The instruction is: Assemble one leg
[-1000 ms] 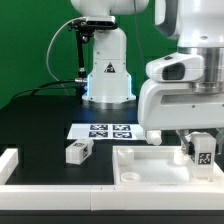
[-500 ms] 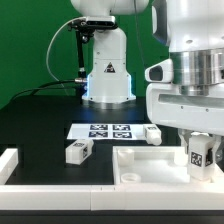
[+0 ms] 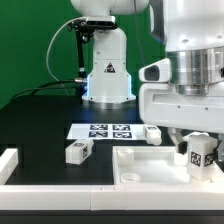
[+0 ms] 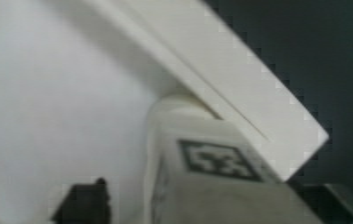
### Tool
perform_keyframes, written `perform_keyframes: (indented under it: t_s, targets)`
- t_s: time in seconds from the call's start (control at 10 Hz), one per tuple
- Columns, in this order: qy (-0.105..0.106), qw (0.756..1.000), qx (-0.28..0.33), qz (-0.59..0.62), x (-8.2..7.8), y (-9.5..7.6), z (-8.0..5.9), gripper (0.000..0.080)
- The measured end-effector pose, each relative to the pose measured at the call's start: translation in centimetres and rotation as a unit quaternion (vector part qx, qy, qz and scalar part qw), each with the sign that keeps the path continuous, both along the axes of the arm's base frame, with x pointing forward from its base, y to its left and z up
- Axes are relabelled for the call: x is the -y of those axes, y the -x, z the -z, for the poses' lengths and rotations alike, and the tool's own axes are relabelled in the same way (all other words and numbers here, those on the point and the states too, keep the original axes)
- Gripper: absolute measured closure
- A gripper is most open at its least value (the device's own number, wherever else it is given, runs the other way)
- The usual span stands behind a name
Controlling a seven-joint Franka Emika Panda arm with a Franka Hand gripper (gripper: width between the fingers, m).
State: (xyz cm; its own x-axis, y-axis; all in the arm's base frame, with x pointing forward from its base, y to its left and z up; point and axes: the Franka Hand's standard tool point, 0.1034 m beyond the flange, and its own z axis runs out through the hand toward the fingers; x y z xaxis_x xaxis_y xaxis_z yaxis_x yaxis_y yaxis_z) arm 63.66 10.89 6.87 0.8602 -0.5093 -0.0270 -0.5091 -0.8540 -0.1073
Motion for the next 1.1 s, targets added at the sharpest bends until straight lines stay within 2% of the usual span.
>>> perform_keyframes:
  t_s: [0.3,0.4,0.6,0.7,0.8,0.9,1.0,1.1]
  targets:
    - [0.005,0.994,0.009,-0.11,0.0,0.1,0.1,0.016]
    - [0.012,0.982,0.02,-0.187,0.1,-0.1,0.1,0.0152]
    - [0.041,0.925,0.051,-0.375,0.2,-0.8,-0.5,0.015]
    - [0.048,0.886,0.06,-0.457,0.1,-1.1,-0.8,0.015]
    - [0.047,0.893,0.058,-0.443,0.2,-1.1,-0.7,0.015]
    - [0.047,0.897,0.056,-0.436,0.2,-1.0,-0.6,0.0281]
    - [0.046,0.899,0.056,-0.433,0.2,-1.0,-0.6,0.0281]
    - [0.046,0.907,0.055,-0.415,0.2,-1.0,-0.5,0.0481]
